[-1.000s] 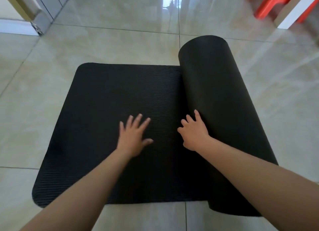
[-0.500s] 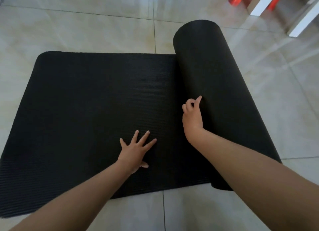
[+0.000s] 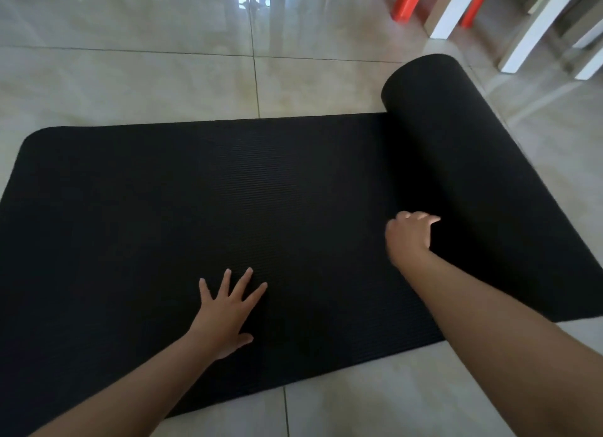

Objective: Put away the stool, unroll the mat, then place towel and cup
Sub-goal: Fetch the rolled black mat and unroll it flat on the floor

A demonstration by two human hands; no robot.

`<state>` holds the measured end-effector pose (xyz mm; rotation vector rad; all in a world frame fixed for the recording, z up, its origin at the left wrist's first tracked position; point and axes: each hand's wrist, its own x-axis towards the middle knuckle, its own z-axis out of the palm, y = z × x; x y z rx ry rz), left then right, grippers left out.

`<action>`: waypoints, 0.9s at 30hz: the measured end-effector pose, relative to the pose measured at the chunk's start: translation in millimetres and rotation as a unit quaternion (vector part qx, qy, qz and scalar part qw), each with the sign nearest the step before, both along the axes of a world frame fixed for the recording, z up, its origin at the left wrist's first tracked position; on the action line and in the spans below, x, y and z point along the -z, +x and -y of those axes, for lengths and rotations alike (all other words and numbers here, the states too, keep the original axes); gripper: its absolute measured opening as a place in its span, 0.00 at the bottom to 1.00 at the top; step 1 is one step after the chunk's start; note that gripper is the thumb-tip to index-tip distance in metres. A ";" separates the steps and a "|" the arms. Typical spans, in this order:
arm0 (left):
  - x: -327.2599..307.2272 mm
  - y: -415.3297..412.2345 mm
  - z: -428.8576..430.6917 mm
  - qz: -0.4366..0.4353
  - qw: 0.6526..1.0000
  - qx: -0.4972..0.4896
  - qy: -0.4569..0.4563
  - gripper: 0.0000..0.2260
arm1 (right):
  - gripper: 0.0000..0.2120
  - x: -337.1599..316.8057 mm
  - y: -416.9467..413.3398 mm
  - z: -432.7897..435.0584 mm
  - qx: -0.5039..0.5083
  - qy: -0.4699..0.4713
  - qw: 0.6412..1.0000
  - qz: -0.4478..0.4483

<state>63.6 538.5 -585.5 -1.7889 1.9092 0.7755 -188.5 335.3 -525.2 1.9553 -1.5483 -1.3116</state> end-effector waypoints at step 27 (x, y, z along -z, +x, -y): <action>17.5 28.5 -33.2 -0.062 0.987 -0.096 -0.116 0.37 | 0.63 57.9 -6.0 -63.4 0.279 0.125 0.880 0.363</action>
